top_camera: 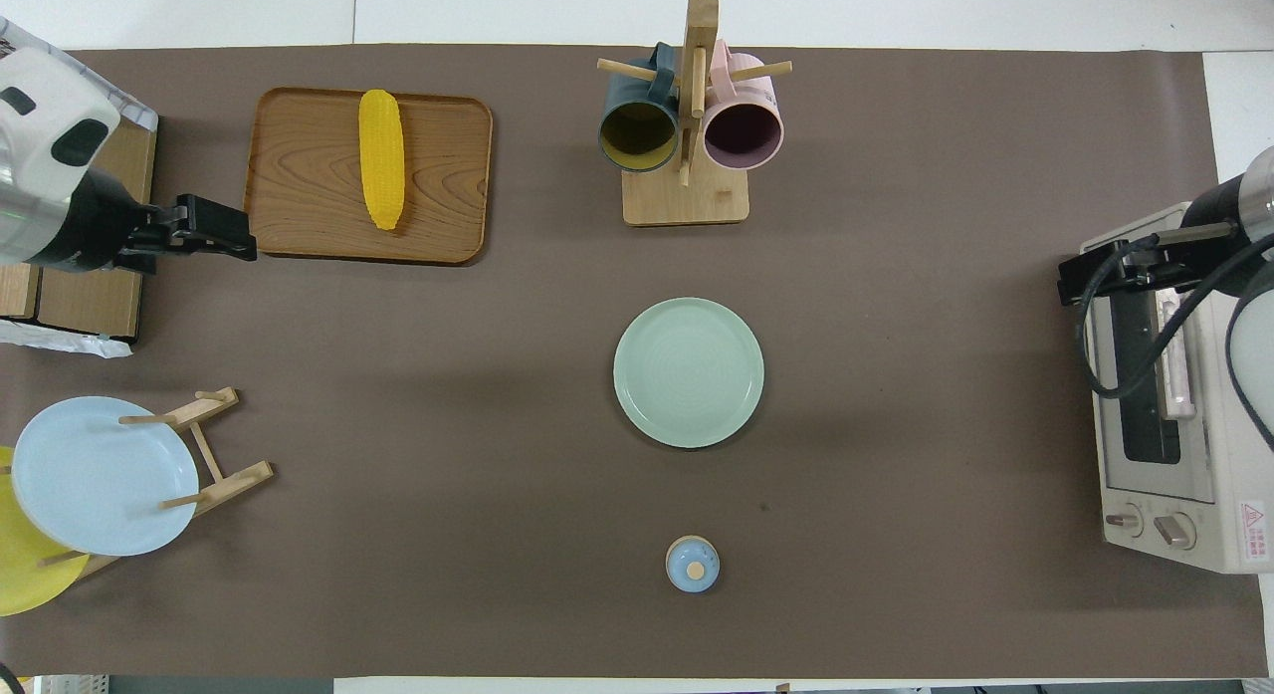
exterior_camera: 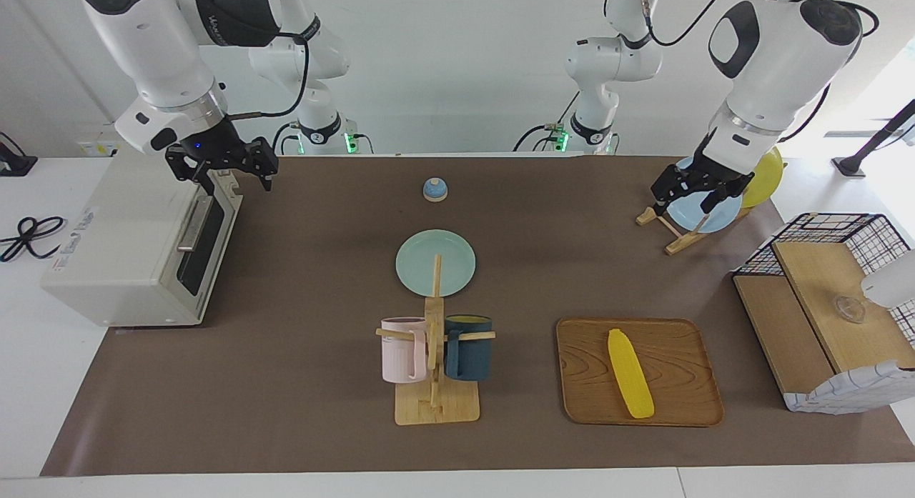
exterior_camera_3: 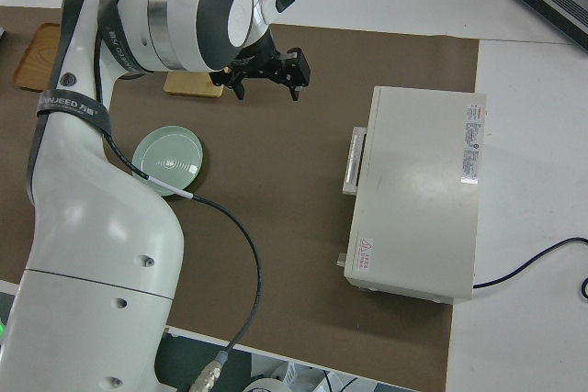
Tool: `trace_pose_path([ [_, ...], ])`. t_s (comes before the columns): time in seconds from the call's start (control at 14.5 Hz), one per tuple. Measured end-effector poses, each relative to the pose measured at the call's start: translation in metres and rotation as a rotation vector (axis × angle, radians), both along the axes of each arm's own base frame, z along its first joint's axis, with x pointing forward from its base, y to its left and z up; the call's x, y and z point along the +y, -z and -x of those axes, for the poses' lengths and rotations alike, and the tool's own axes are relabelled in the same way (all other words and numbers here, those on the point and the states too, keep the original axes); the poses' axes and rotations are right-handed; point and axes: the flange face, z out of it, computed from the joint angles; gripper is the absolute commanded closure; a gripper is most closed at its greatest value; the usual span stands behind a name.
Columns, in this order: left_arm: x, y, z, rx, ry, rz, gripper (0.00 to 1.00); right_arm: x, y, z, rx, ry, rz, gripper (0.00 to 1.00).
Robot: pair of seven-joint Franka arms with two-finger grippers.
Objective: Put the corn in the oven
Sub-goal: 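Reach the left gripper to the yellow corn and grasp it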
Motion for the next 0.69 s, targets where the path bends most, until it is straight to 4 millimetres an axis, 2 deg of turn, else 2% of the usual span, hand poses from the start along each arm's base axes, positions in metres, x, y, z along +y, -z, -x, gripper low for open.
trace_pose_path([
  [0.07,-0.006,0.015,-0.01,0.009,0.006,0.0,0.0,-0.003,0.001,0.001,0.007,0.005,0.0,0.04],
  [0.14,-0.012,0.031,-0.022,0.021,0.012,-0.001,0.0,-0.006,0.001,0.002,0.016,0.011,0.0,0.47],
  [0.21,-0.017,0.049,-0.034,0.035,0.016,-0.002,0.0,-0.009,0.002,0.002,0.021,0.017,0.0,0.83],
  [0.28,-0.022,0.067,-0.047,0.039,0.02,-0.002,0.0,-0.012,0.002,0.003,0.026,0.017,0.0,1.0],
  [0.48,-0.051,0.121,-0.079,0.044,0.054,-0.012,0.0,-0.027,0.013,0.004,0.026,-0.036,-0.006,1.0],
  [0.69,-0.069,0.162,-0.11,0.049,0.069,-0.013,0.0,-0.058,0.043,0.002,0.002,-0.04,-0.008,1.0],
])
